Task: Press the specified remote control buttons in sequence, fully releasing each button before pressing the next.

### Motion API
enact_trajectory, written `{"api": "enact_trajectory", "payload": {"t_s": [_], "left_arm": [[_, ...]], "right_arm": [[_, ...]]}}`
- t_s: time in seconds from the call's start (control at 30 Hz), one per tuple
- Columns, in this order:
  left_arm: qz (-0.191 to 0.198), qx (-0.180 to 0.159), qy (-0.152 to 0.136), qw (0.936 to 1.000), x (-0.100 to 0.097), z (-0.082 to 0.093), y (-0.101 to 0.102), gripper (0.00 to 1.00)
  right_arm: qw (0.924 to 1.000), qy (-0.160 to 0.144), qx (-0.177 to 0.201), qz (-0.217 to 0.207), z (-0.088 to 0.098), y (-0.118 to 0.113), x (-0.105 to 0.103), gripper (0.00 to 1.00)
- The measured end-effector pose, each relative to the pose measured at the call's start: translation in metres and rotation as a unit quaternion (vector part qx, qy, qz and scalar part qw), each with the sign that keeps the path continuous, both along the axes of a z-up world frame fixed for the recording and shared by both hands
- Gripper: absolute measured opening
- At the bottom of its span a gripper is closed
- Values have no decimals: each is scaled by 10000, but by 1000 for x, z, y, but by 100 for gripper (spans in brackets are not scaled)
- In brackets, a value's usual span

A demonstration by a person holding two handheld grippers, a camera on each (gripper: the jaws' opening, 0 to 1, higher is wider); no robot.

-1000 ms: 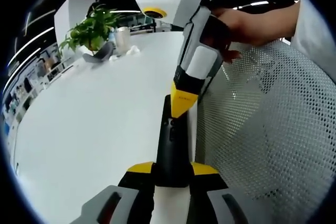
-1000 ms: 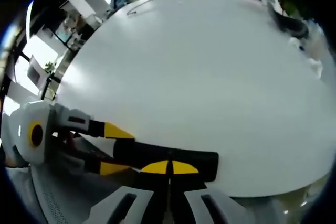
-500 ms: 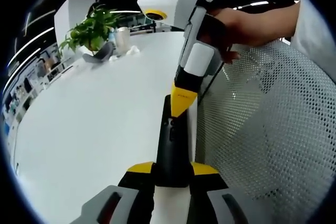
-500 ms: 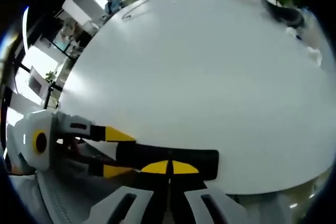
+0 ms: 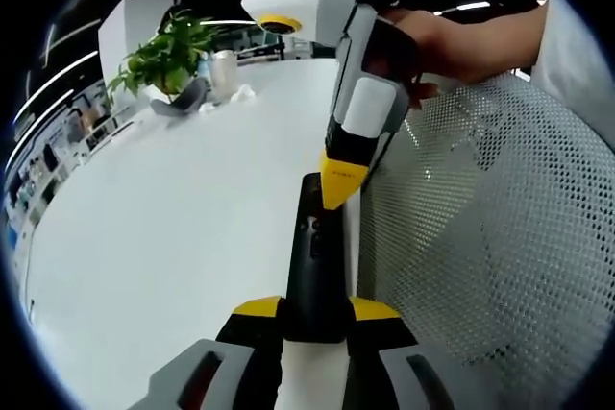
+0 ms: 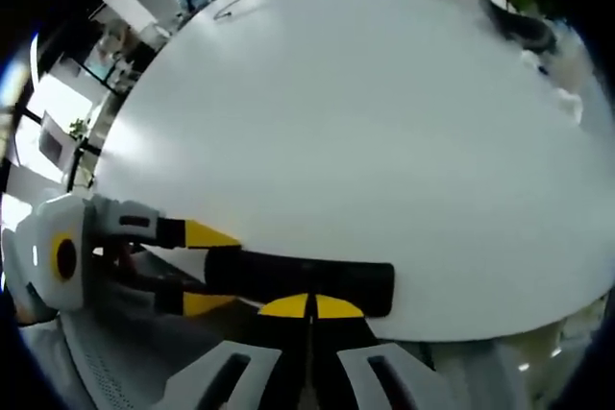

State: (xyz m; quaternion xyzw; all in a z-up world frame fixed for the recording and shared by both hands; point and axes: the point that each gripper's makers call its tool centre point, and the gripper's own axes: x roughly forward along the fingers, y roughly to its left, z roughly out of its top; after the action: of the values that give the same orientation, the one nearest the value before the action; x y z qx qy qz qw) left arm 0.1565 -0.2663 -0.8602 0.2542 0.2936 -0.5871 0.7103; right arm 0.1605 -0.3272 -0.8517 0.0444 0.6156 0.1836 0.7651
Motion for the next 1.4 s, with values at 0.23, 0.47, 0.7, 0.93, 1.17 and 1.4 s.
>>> {"api": "enact_trajectory", "payload": {"t_s": [0.23,0.47,0.7,0.93,1.17,1.4], "left_arm": [[8,-18,7,10000,0,0,0,24],[8,-27,9,10000,0,0,0,24],[18,-37,24,10000,0,0,0,24],[6,-43,-2,10000,-1,1,0,25],[-20,-44,-41,10000,-1,1,0,25],[18,-63,-1,10000,-2,1,0,25]], "right_arm": [[9989,175,160,-410,0,-8,0,0],[9974,293,139,-642,-2,-13,0,0],[9972,380,211,-604,-1,-9,-3,0],[9987,324,59,-387,-3,-7,-5,0],[9990,349,-14,-268,-5,-7,-7,0],[9990,356,19,-283,-5,-7,-7,0]]}}
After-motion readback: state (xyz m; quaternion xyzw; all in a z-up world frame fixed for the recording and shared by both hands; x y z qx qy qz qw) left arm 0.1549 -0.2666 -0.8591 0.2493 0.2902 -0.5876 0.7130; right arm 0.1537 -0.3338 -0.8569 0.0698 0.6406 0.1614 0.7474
